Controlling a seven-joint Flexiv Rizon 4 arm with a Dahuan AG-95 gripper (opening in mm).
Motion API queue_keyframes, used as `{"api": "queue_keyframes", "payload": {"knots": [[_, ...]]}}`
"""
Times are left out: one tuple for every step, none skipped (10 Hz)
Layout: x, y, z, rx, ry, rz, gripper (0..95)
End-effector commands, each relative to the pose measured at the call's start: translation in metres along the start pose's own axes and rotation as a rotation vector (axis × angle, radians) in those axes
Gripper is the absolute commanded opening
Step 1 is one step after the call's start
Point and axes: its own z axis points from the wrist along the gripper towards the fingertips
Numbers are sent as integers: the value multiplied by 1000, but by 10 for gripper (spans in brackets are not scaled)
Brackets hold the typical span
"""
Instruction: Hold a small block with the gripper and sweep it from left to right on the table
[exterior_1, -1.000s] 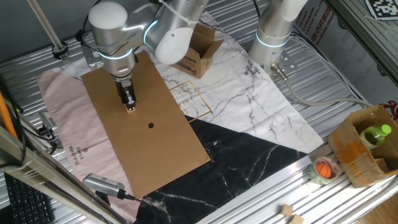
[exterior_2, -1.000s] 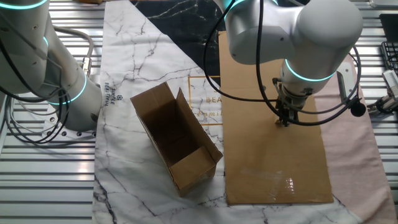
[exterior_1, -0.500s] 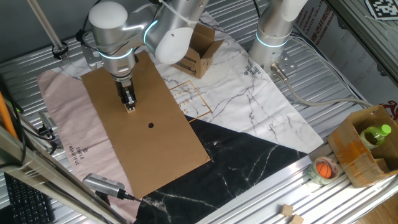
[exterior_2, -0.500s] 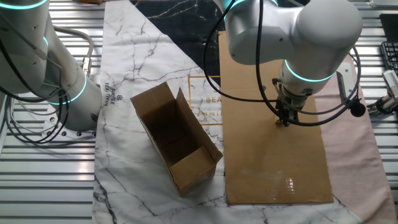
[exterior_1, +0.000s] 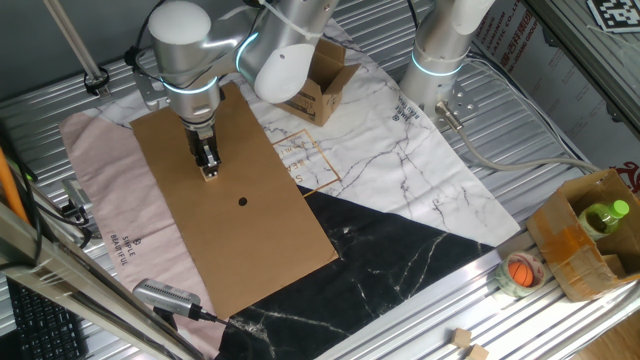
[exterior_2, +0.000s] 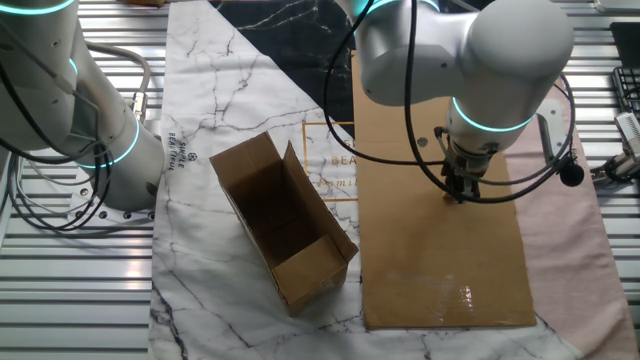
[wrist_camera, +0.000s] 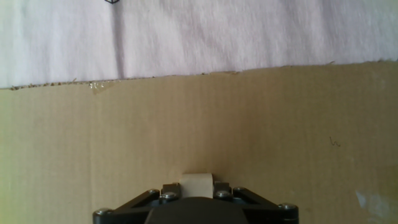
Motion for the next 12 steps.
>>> {"api": "queue_keyframes", "payload": {"knots": [[-1, 0, 1, -1, 0, -3, 190], [-1, 0, 1, -2, 0, -2, 190], [-1, 0, 1, -1, 0, -2, 380], [-1, 0, 2, -1, 5, -2, 380], [-1, 0, 2, -2, 8, -1, 380], [-1, 0, 3, -1, 9, -2, 380], [-1, 0, 3, -1, 10, -2, 380], [-1, 0, 3, -1, 10, -3, 380], [-1, 0, 3, -1, 11, -3, 380], [-1, 0, 3, -1, 11, -3, 380], [-1, 0, 3, -1, 11, -3, 380], [-1, 0, 3, 0, 11, -5, 380]]}}
